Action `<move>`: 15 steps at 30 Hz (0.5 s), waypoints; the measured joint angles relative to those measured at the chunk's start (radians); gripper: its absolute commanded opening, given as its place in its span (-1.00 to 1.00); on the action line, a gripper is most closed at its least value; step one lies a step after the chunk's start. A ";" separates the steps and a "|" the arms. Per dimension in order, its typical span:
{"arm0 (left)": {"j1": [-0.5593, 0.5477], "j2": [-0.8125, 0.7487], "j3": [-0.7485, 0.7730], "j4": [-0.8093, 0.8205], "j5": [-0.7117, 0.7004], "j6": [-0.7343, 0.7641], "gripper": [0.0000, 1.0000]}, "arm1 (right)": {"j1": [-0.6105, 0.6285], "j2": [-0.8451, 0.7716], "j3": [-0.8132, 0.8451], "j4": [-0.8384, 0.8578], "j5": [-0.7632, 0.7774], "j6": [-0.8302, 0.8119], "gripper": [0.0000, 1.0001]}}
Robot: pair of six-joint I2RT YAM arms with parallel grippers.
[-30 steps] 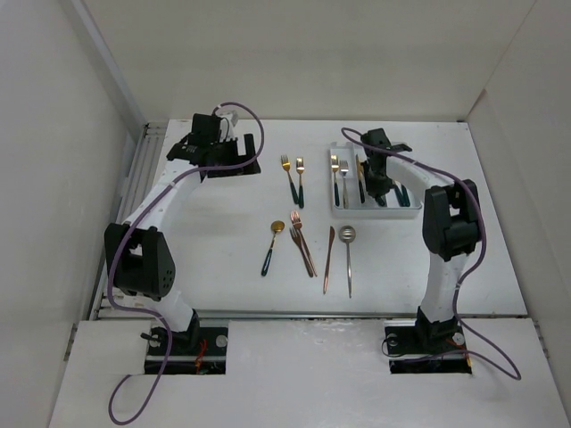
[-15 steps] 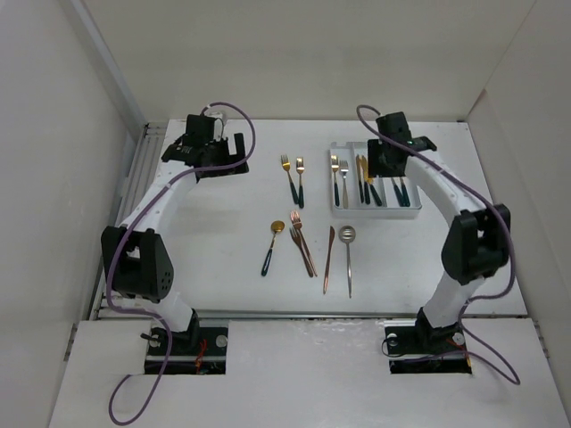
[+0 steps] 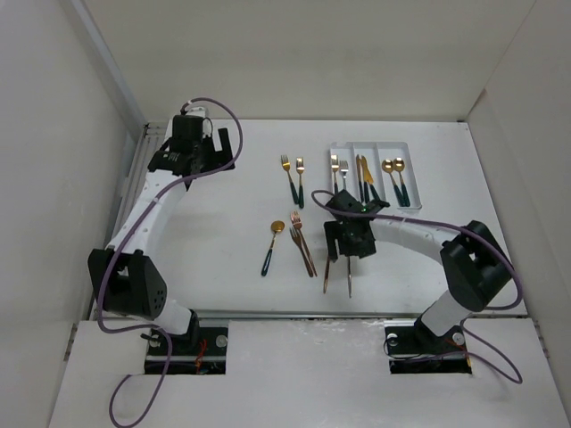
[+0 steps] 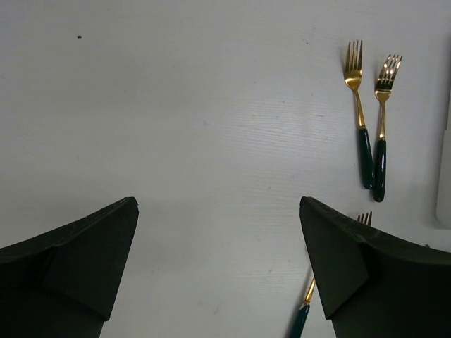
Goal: Sort the eating utensils into containers
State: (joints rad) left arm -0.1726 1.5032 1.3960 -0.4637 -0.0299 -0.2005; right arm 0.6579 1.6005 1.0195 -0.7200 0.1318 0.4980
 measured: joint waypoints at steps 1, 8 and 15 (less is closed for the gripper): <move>0.001 -0.011 -0.009 0.004 0.001 0.000 0.97 | 0.019 0.003 -0.012 0.001 -0.002 0.020 0.49; 0.026 -0.092 -0.077 0.014 0.023 -0.001 0.97 | 0.012 0.003 -0.052 0.031 0.071 0.126 0.15; 0.056 -0.145 -0.101 0.017 0.034 -0.007 0.97 | 0.011 0.010 -0.087 0.060 0.080 0.150 -0.01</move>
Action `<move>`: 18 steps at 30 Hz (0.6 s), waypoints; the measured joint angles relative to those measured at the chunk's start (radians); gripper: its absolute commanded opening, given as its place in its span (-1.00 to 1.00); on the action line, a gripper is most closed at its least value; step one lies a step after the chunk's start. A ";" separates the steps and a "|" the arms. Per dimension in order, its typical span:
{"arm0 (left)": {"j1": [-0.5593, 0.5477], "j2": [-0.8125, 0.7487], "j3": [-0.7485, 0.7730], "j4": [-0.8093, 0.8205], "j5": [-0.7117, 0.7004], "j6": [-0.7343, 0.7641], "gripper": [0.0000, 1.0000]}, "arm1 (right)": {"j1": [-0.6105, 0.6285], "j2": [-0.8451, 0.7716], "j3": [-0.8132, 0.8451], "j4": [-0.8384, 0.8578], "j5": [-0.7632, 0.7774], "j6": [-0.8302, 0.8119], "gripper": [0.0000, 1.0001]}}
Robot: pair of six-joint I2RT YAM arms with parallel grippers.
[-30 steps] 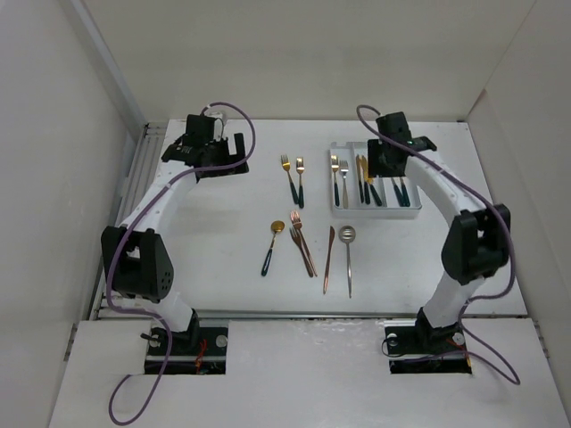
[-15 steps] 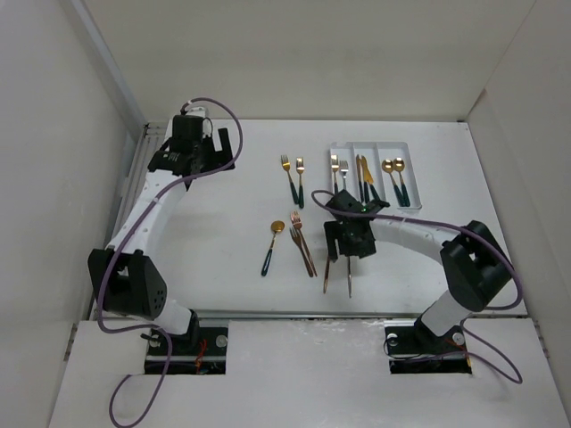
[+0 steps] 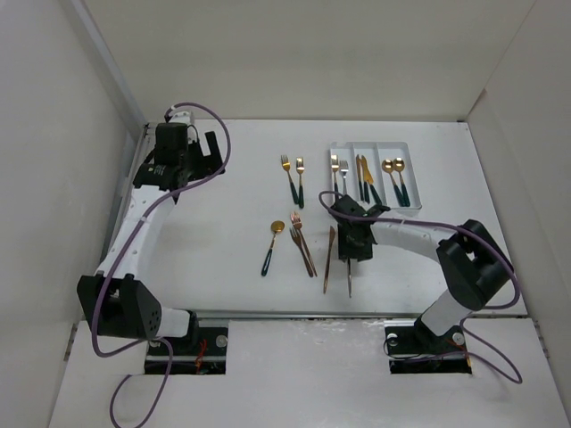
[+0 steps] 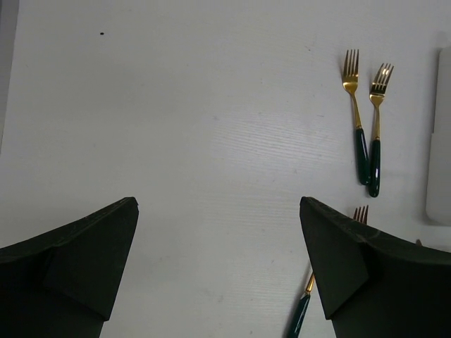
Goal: Sort the eating utensils into containers
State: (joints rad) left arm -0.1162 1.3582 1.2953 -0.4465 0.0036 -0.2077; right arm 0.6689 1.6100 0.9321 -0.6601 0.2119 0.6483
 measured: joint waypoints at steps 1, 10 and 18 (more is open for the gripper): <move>0.000 -0.005 0.000 0.001 0.002 0.000 0.97 | 0.000 0.003 0.001 0.008 -0.002 0.003 -0.06; 0.000 -0.039 -0.017 0.010 0.009 0.000 0.97 | 0.000 0.032 0.028 0.040 0.005 0.014 -1.00; 0.000 -0.042 -0.034 0.017 0.024 -0.002 1.00 | 0.015 0.015 0.039 -0.005 0.047 0.002 -1.00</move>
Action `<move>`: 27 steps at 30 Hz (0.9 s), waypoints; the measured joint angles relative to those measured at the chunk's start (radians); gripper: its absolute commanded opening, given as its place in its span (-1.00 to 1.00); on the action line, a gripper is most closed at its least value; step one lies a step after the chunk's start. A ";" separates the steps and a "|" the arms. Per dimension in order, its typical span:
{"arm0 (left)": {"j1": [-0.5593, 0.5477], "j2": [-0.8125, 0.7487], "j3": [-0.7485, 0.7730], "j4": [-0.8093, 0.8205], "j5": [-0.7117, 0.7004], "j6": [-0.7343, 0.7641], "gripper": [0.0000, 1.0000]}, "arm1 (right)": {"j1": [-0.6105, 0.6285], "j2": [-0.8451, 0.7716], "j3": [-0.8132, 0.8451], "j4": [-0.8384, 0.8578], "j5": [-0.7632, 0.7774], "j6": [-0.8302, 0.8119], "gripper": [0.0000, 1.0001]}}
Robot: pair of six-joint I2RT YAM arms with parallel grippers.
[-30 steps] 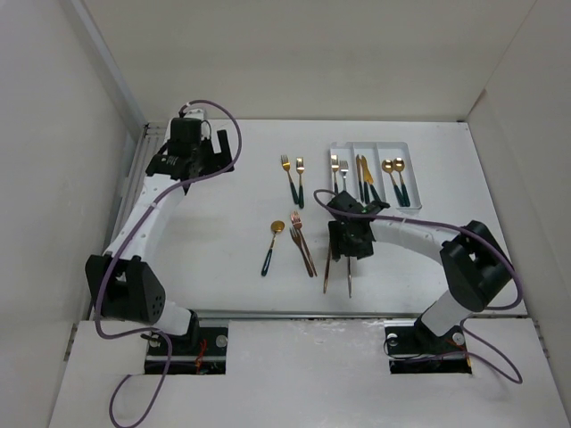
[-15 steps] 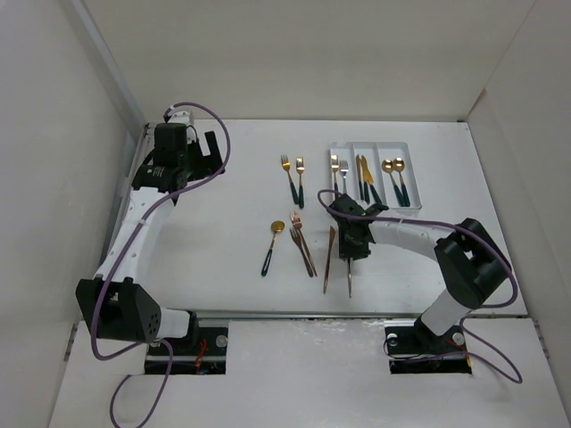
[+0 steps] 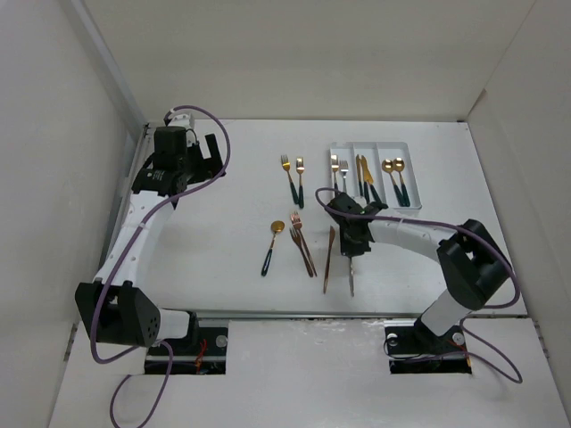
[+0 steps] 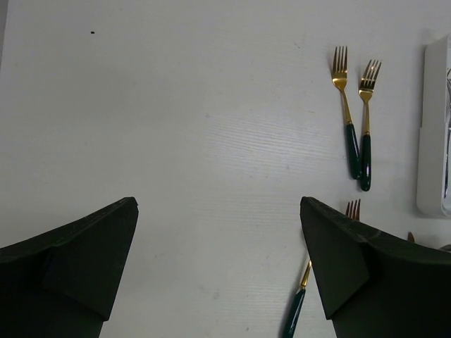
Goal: Sort the eating utensils into containers
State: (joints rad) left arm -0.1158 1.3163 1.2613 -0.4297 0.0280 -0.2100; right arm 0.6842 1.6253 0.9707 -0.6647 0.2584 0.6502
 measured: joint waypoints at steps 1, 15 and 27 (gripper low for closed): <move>0.000 -0.002 -0.005 0.003 0.001 -0.003 1.00 | 0.005 -0.010 0.013 -0.019 0.008 -0.012 -1.00; 0.015 0.003 -0.027 0.011 0.001 -0.036 1.00 | -0.381 -0.056 0.544 0.138 0.170 -0.595 -1.00; 0.015 0.146 0.018 0.018 -0.032 -0.031 1.00 | -0.542 0.383 0.673 0.247 0.177 -0.819 -1.00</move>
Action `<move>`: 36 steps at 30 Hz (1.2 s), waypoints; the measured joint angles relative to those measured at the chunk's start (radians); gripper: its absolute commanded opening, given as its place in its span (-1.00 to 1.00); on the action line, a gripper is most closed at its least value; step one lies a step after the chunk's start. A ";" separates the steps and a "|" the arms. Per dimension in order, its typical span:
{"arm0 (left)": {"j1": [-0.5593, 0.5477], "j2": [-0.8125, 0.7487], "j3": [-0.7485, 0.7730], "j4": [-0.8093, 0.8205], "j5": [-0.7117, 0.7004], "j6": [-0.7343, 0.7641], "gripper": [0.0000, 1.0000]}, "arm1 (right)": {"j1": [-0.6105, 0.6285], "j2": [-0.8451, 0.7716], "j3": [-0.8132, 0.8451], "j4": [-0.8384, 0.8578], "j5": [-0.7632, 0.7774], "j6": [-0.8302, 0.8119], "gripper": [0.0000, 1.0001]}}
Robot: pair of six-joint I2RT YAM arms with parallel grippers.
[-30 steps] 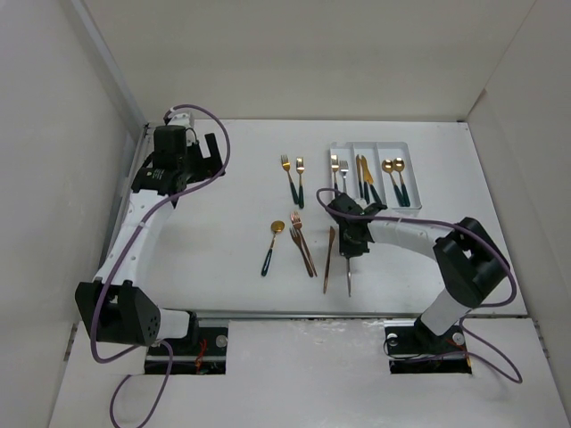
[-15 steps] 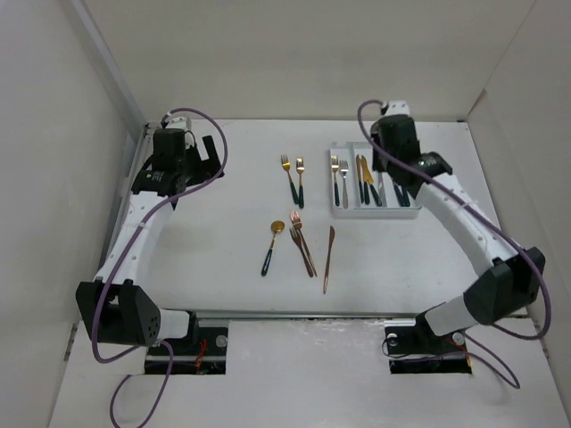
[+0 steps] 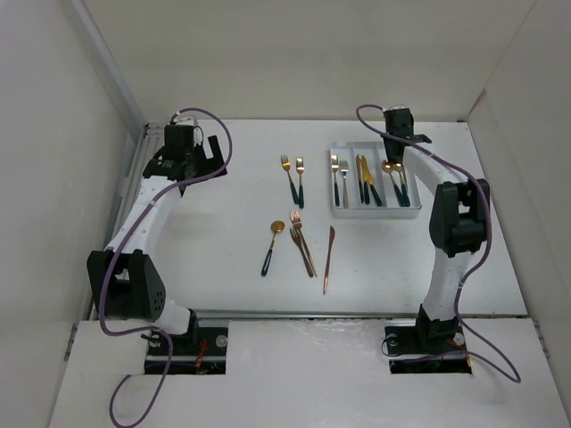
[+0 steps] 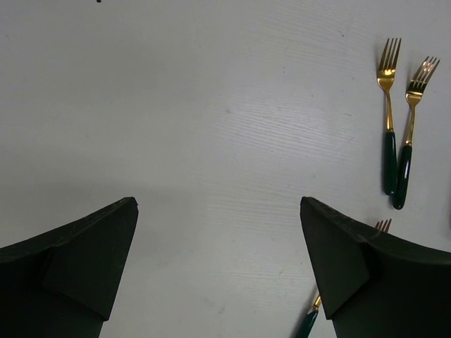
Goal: Sort the eating utensils into containers
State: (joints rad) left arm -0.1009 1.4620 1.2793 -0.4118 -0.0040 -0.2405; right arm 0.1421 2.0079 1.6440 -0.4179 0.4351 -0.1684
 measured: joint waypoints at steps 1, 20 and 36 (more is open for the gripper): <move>0.000 0.009 0.006 -0.002 -0.005 0.000 1.00 | -0.004 0.018 0.005 0.001 -0.005 -0.001 -1.00; 0.000 0.054 0.047 -0.003 -0.044 0.014 1.00 | -0.023 0.068 0.016 -0.046 -0.069 0.125 0.26; 0.000 -0.112 -0.032 0.019 -0.031 0.014 1.00 | 0.538 -0.443 -0.365 -0.129 -0.070 0.689 0.09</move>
State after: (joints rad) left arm -0.1009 1.3499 1.2472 -0.3923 -0.0349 -0.2264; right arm 0.6800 1.5646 1.2789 -0.5472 0.3653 0.5201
